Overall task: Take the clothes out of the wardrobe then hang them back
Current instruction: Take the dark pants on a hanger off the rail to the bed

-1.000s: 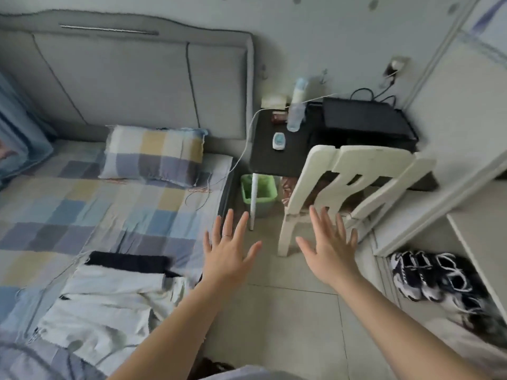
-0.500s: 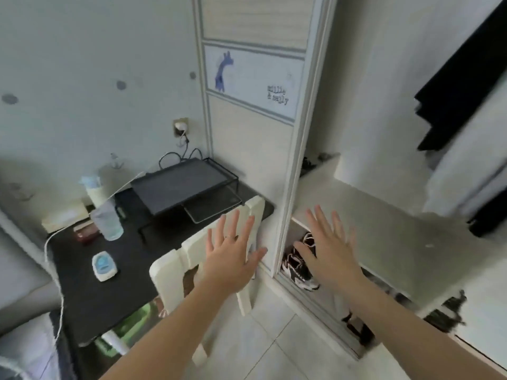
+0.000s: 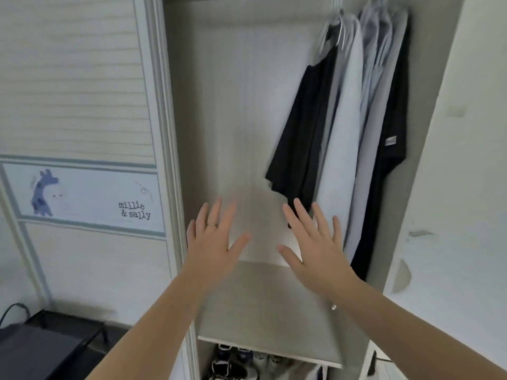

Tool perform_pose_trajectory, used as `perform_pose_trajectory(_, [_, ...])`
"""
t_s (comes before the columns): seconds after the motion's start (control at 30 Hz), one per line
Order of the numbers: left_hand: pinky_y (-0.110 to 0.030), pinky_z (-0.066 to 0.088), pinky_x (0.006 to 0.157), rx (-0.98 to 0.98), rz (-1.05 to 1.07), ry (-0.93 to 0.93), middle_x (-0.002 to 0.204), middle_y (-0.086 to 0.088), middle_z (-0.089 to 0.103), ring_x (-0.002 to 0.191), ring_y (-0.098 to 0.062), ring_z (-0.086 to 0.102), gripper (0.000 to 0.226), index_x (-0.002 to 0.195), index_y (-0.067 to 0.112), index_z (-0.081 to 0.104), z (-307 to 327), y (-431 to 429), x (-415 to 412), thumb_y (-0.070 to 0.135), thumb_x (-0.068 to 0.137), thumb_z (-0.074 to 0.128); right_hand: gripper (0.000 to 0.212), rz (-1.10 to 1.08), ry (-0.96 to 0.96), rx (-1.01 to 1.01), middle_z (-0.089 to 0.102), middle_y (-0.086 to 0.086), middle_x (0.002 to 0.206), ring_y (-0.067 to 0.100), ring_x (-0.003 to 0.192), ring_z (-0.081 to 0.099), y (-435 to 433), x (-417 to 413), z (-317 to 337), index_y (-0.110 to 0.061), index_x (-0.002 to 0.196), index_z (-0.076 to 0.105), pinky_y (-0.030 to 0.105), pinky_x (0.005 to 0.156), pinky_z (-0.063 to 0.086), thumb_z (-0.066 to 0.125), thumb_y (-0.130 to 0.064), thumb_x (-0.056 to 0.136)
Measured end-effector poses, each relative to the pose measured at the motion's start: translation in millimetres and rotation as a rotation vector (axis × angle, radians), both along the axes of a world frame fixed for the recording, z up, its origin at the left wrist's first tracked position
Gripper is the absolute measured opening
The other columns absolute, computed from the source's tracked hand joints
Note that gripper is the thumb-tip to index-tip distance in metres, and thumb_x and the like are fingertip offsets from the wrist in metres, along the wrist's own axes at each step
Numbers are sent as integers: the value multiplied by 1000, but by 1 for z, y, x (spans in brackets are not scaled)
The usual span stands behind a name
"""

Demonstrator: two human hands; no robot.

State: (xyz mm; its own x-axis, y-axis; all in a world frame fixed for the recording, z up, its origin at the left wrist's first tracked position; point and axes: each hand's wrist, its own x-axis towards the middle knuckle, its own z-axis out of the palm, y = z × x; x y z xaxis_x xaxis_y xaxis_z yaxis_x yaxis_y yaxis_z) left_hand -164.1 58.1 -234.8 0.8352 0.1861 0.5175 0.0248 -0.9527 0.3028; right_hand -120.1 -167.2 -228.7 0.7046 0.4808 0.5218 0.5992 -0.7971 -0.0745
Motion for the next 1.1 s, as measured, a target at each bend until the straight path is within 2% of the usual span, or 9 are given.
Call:
perform_pose_trajectory(0.07, [-51,0,123,18,-39,-40,168,9,-9,153,-19,-13,74,157,45,-4,25,-1,35,75,93,18,71,-23,-60,21,-25,-18,159,17,147,-26,-6,24,27,-42,150,-22,53,118,-13,10,-66,92])
perform_pose_trajectory(0.17, [-51,-2,122,52,-81,-108,167,9,-14,153,-19,-16,80,156,46,-7,66,-4,83,81,85,2,70,-42,-124,27,-29,-19,158,15,146,-30,-16,59,70,-43,149,-25,53,118,-13,6,-67,91])
perform_pose_trajectory(0.33, [-49,0,123,149,-122,-219,167,10,-14,153,-18,-17,83,154,48,-13,133,-10,160,84,79,-9,70,-83,-263,35,-27,-19,158,15,145,-30,-30,114,145,-41,151,-21,54,119,-10,5,-67,91])
perform_pose_trajectory(0.43, [-46,-3,124,151,-156,-250,166,10,-15,152,-16,-19,79,153,49,-14,170,-15,198,81,81,-4,71,-114,-340,26,-24,-19,159,15,146,-28,-32,138,190,-42,152,-19,52,119,-12,4,-68,89])
perform_pose_trajectory(0.6, [-48,-4,124,173,-208,-260,165,12,-18,151,-16,-22,79,153,48,-14,220,-21,257,79,82,1,73,-182,-479,-8,-8,-15,164,20,151,-14,-33,172,263,-40,155,-7,54,120,-7,7,-68,89])
perform_pose_trajectory(0.7, [-50,-3,124,179,-250,-262,166,11,-17,152,-17,-21,74,154,48,-13,247,-24,294,76,90,11,76,-268,-558,-70,-1,-12,164,22,152,-6,-26,192,305,-38,156,0,56,120,0,5,-68,86])
perform_pose_trajectory(0.87, [-49,-4,123,125,-359,-315,167,11,-11,152,-16,-18,69,156,46,-3,291,-27,352,70,97,22,63,-385,-544,-135,20,-13,161,20,149,13,-5,225,366,-34,155,14,54,119,8,29,-59,99])
perform_pose_trajectory(1.0, [-50,-4,123,83,-446,-300,168,9,-8,152,-17,-17,69,157,44,2,316,-33,391,70,97,22,57,-528,-432,-156,47,0,147,28,136,39,17,252,405,-25,149,31,47,106,27,35,-52,99])
perform_pose_trajectory(1.1, [-50,0,123,46,-514,-272,168,9,-5,153,-18,-13,69,157,43,6,327,-34,412,71,97,23,42,-670,-399,-208,61,6,124,31,118,51,32,269,419,-19,125,50,43,93,30,37,-48,98])
